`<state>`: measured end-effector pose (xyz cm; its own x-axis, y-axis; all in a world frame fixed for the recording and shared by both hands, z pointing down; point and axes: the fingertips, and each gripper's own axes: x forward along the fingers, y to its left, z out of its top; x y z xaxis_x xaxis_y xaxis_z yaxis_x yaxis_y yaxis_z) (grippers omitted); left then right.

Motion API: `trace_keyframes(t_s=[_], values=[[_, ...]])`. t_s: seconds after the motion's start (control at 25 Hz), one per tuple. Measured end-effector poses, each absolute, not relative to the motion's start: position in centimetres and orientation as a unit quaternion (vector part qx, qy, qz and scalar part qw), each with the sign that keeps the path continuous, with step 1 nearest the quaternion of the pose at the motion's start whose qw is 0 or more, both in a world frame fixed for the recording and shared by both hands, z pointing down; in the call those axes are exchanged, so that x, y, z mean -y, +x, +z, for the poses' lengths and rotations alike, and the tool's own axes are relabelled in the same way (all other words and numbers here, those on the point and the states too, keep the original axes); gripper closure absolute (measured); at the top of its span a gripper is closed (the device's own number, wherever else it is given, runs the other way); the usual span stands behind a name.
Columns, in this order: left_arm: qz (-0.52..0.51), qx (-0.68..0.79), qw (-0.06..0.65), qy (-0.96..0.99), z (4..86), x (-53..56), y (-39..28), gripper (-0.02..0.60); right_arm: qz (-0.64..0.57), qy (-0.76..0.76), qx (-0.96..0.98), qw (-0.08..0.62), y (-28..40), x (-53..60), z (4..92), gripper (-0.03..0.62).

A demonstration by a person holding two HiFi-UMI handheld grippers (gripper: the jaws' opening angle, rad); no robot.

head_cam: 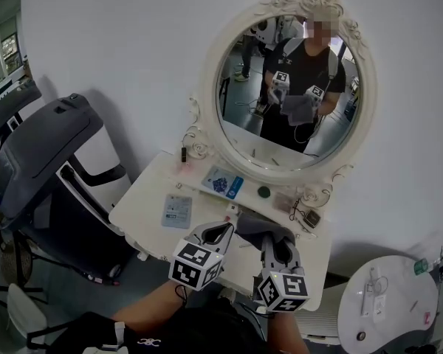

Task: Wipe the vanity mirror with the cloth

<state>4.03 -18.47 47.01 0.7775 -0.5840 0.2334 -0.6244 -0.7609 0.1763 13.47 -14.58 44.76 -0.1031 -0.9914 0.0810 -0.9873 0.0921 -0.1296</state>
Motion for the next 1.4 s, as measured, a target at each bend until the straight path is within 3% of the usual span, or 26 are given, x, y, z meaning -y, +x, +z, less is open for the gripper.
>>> trace_keyframes(t_s=[0.96, 1.4], values=[[0.094, 0.345, 0.109, 0.928, 44.7, 34.1, 16.2, 0.583, -0.034, -0.644, -0.763, 0.041, 25.1, 30.9, 39.5, 0.553], [0.106, 0.297, 0.094, 0.944, 43.9, 36.4, 14.6, 0.583, -0.022, -0.700, -0.712, 0.050, 24.9, 32.5, 38.5, 0.553]])
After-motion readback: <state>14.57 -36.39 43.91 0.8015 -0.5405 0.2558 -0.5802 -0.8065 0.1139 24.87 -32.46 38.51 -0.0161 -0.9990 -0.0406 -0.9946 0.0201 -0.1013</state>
